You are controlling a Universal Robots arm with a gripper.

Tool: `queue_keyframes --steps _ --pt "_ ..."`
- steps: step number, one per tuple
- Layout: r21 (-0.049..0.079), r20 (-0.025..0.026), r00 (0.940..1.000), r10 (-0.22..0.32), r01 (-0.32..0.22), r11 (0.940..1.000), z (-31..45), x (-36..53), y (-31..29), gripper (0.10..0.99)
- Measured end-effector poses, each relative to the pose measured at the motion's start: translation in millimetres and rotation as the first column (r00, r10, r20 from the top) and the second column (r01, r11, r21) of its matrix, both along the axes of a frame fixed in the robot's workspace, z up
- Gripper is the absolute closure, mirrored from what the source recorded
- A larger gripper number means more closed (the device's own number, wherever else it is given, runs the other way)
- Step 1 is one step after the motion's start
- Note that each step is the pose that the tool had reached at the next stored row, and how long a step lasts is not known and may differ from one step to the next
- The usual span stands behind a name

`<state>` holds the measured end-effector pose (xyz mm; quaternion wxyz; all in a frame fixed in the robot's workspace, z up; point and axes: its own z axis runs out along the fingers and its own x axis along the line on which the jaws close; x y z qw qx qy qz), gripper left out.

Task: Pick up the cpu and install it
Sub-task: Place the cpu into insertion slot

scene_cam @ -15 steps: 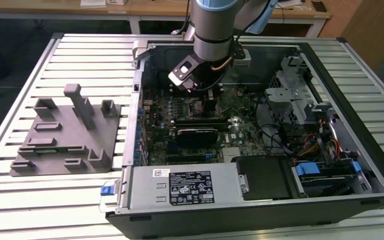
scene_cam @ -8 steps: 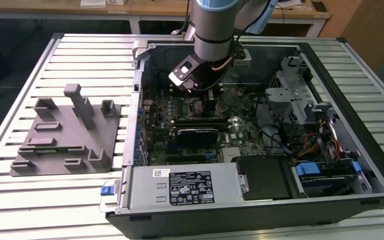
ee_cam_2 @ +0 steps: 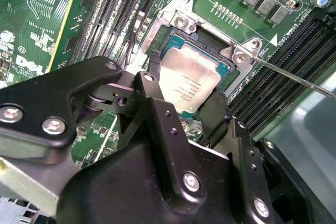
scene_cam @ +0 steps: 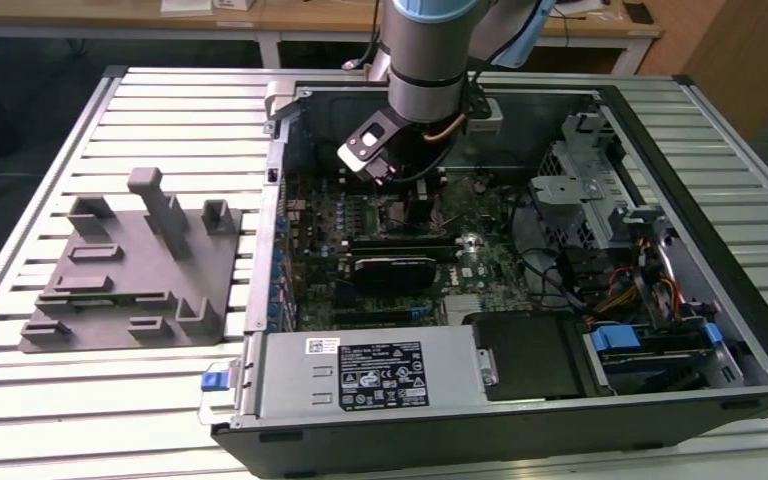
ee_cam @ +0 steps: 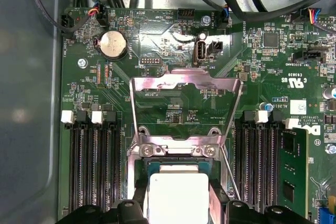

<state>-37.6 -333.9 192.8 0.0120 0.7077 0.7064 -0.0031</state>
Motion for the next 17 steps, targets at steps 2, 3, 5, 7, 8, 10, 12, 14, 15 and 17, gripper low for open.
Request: queue_keyframes --steps 2,3,5,7,8,10,12,14,15,17 --pt "0.000 -0.0001 1.0000 0.000 0.000 1.0000 0.0 0.0 0.0 0.537" --pt "0.000 -0.0001 1.0000 0.000 0.000 1.0000 0.0 0.0 0.0 0.475" --pt "0.000 -0.0001 1.0000 0.000 0.000 1.0000 0.0 0.1 0.0 0.475" --pt "0.000 -0.0001 1.0000 0.000 0.000 1.0000 1.4 0.1 0.0 0.475" --pt "0.000 -0.0001 1.0000 0.000 0.000 1.0000 3.2 0.1 0.0 0.475" --pt "0.000 -0.0001 1.0000 0.000 0.000 1.0000 7.3 0.1 0.0 0.475" --pt "0.000 -0.0001 1.0000 0.000 0.000 1.0000 10.0 0.1 0.0 0.475" --pt "0.000 0.0011 1.0000 0.000 0.000 1.0000 10.3 0.1 0.0 0.475" --pt "0.001 0.0057 1.0000 0.000 0.000 1.0000 10.3 -0.1 0.0 0.475" --pt "0.003 0.0196 0.9998 0.000 0.000 1.0000 10.4 -0.4 0.0 0.475"
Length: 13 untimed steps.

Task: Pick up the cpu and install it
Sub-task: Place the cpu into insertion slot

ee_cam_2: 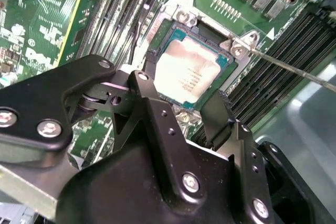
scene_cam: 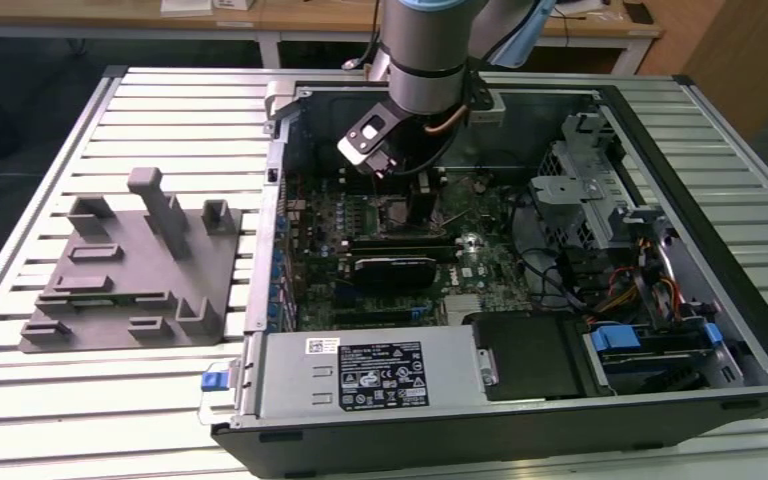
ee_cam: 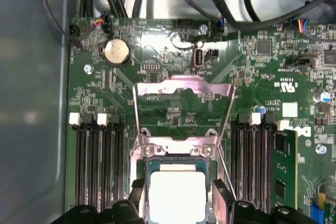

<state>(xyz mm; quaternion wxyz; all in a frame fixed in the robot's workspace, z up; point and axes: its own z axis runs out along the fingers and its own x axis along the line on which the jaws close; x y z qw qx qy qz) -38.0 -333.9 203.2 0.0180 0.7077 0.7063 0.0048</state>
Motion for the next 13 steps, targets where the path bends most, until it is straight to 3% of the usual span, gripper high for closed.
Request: queue_keyframes --steps 6,7,8,13 --pt "0.001 0.0003 1.0000 0.000 0.000 1.0000 0.0 0.0 0.0 0.486" --pt "0.001 0.0003 1.0000 0.000 0.000 1.0000 0.0 0.0 0.0 0.549" --pt "0.001 0.0003 1.0000 0.000 0.000 1.0000 0.0 0.0 0.0 0.549" --pt "0.002 0.0003 1.0000 0.000 0.000 1.0000 0.0 0.0 0.0 0.725"
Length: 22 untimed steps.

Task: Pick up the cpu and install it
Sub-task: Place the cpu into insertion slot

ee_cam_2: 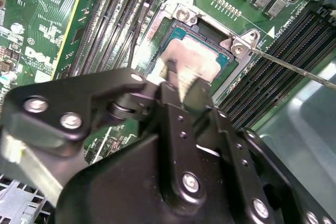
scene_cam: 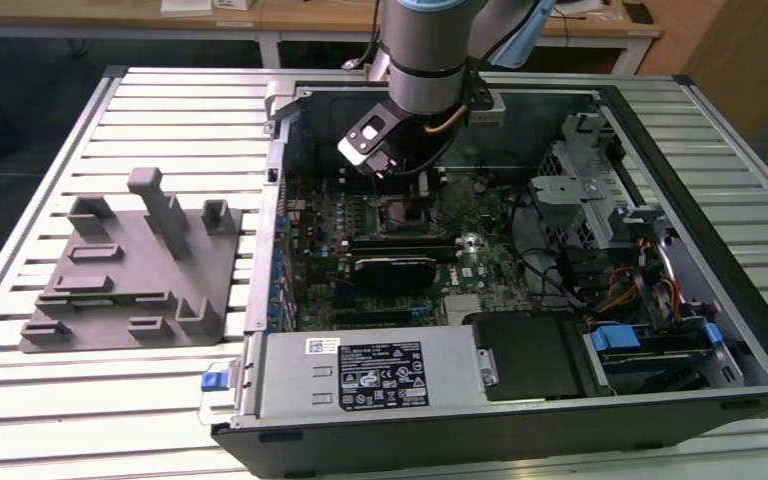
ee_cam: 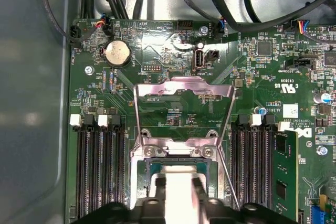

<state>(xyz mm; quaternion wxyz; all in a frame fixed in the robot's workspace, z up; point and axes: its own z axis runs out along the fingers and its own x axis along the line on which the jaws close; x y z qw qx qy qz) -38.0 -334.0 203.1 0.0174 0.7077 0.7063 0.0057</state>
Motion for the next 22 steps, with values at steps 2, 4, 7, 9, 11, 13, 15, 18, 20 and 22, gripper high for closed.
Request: queue_keyframes --steps 2,4,7,9,11,13,15,18,20,22 --pt "0.000 0.0000 1.0000 0.000 0.000 1.0000 0.0 0.0 0.0 0.784" --pt "0.001 0.0000 1.0000 0.000 0.000 1.0000 0.0 0.0 0.0 0.902" --pt "0.001 0.0000 1.0000 0.000 0.000 1.0000 0.0 0.0 0.0 0.961" --pt "0.001 0.0000 1.0000 0.000 0.000 1.0000 0.0 0.0 -0.1 0.980" --pt "0.002 0.0001 1.0000 0.000 0.000 1.0000 -0.1 -2.1 -0.1 0.980" --pt "0.001 0.0000 1.0000 0.000 0.000 1.0000 -0.4 -4.8 0.0 0.980" --pt "0.001 0.0001 1.0000 0.000 0.000 1.0000 -1.6 -5.0 0.0 0.980" --pt "0.001 -0.0001 1.0000 0.002 -0.002 1.0000 -3.4 -5.1 -0.1 0.980" --pt "0.001 -0.0002 1.0000 0.002 -0.002 1.0000 -3.5 -5.1 -0.1 0.980" --pt "0.001 -0.0002 1.0000 0.002 -0.002 1.0000 -4.0 -5.1 -0.1 0.980"
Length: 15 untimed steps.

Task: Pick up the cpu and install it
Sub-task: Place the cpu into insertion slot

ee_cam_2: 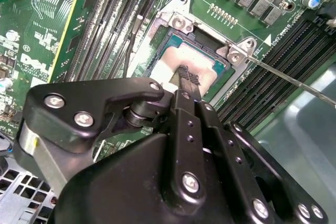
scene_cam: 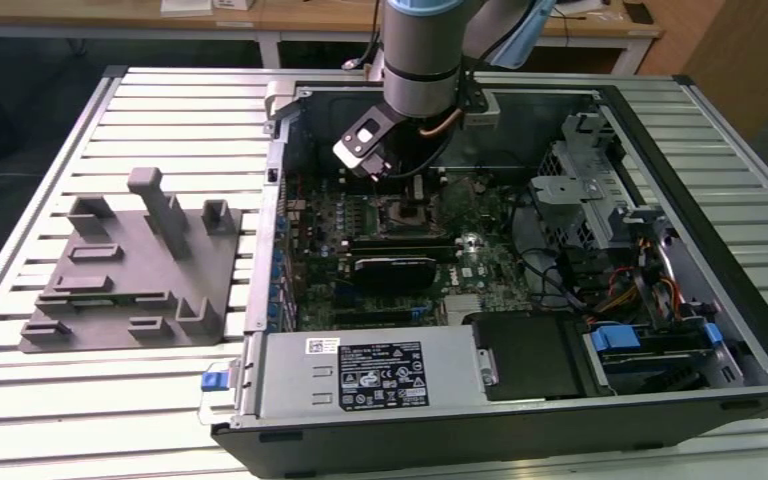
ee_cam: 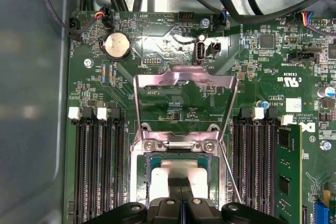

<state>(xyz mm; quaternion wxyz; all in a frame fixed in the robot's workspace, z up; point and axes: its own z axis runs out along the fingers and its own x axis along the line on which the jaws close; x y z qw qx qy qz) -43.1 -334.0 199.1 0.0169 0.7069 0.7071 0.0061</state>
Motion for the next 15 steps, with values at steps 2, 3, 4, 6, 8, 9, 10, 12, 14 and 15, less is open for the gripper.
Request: queue_keyframes --steps 2,3,4,6,8,9,10,12,14,15 --pt "0.000 -0.0002 1.0000 0.000 0.000 1.0000 -0.6 0.0 0.0 0.980" --pt "0.000 -0.0001 1.0000 0.000 0.000 1.0000 -0.6 0.0 -0.1 0.980" --pt "0.000 0.0000 1.0000 0.000 0.000 1.0000 -0.7 0.0 0.0 0.980" --pt "0.000 0.0002 1.0000 0.000 0.000 1.0000 -0.8 0.0 0.0 0.980" --pt "0.002 0.0011 1.0000 0.000 0.000 1.0000 0.1 0.2 0.2 0.980" --pt "0.001 0.0009 1.0000 0.000 0.000 1.0000 1.6 0.2 0.2 0.980" --pt "0.001 0.0004 1.0000 0.000 0.000 1.0000 3.5 0.1 0.1 0.980" --pt "0.001 0.0005 1.0000 0.000 0.000 1.0000 7.4 0.0 0.1 0.980" --pt "0.000 0.0006 1.0000 0.000 0.000 1.0000 12.8 0.0 0.0 0.980" --pt "0.000 0.0010 1.0000 0.000 0.000 1.0000 16.0 0.1 0.0 0.980"
